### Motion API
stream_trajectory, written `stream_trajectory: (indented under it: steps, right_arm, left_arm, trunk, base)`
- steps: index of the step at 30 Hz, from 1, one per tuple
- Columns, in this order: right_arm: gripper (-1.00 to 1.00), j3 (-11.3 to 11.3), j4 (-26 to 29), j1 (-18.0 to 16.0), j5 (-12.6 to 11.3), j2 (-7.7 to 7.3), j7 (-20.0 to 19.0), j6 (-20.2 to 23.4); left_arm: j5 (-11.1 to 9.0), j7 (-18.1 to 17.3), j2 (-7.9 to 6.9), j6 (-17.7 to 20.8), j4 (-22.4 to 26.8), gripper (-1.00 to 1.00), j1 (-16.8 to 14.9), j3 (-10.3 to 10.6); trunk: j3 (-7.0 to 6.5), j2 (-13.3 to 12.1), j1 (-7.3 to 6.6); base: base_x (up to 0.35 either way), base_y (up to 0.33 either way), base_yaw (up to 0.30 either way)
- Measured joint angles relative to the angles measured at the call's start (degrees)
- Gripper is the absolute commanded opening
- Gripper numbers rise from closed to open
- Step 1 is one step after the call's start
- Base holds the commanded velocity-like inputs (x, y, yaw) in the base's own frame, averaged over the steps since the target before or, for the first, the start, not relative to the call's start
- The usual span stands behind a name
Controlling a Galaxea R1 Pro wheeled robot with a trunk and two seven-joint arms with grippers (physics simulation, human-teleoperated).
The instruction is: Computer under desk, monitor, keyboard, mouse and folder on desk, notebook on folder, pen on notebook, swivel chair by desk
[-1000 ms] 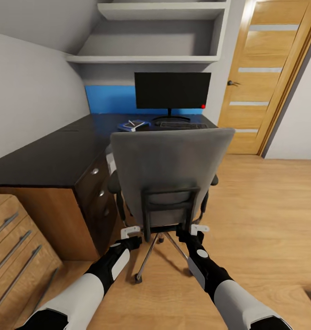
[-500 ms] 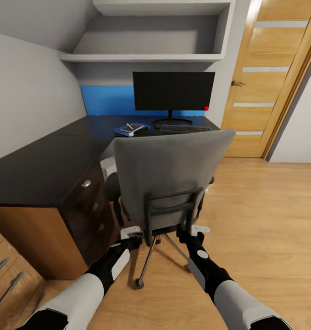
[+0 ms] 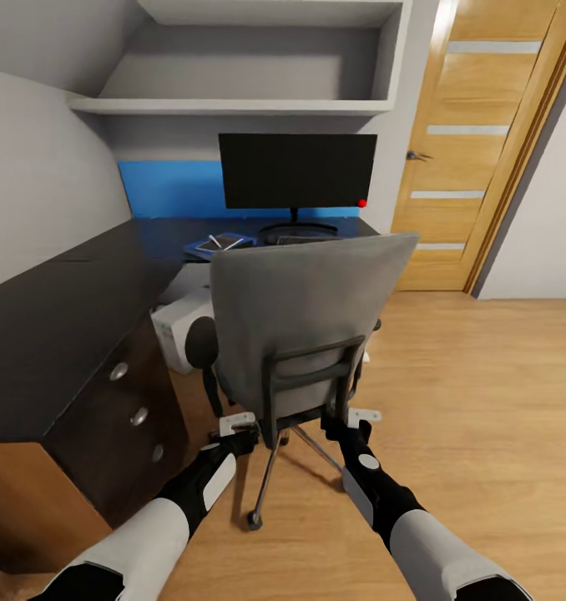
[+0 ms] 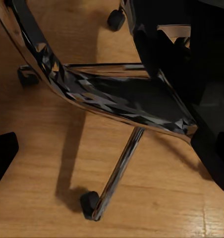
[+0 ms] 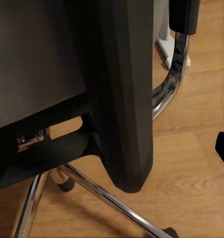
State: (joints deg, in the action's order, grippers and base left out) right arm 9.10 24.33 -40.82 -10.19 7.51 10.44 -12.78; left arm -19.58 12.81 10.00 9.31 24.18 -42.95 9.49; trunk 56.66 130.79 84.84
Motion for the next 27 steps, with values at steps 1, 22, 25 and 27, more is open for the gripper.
stream_trajectory:
  steps: [1,22,25,27]
  right_arm:
    - [1.0,0.0,-0.01,0.0,-0.01,0.0,0.0,-0.09]
    - [1.0,-0.08,-0.11,0.02,-0.22,-0.01,0.08,-0.29]
    - [1.0,-0.07,-0.11,0.02,-0.25,-0.01,0.09,-0.27]
    - [1.0,-0.07,-0.11,0.02,-0.24,-0.01,0.07,-0.28]
  left_arm:
    - [-0.04,0.01,0.0,0.0,-0.02,1.0,0.0,0.02]
    - [-0.03,0.06,0.0,0.07,-0.76,1.0,0.0,-0.03]
    - [-0.05,0.06,0.0,0.08,-0.79,1.0,0.0,0.0]
    - [-0.05,0.06,0.0,0.09,-0.81,1.0,0.0,0.0]
  trunk:
    - [-0.03,0.0,0.0]
    - [-0.08,-0.01,0.01]
    - [-0.08,-0.01,0.01]
    - [-0.08,-0.01,0.01]
  base:
    - [0.322,0.0,-0.053]
    - [0.322,0.0,-0.01]
    - [0.322,0.0,0.0]
    - [0.322,0.0,0.0]
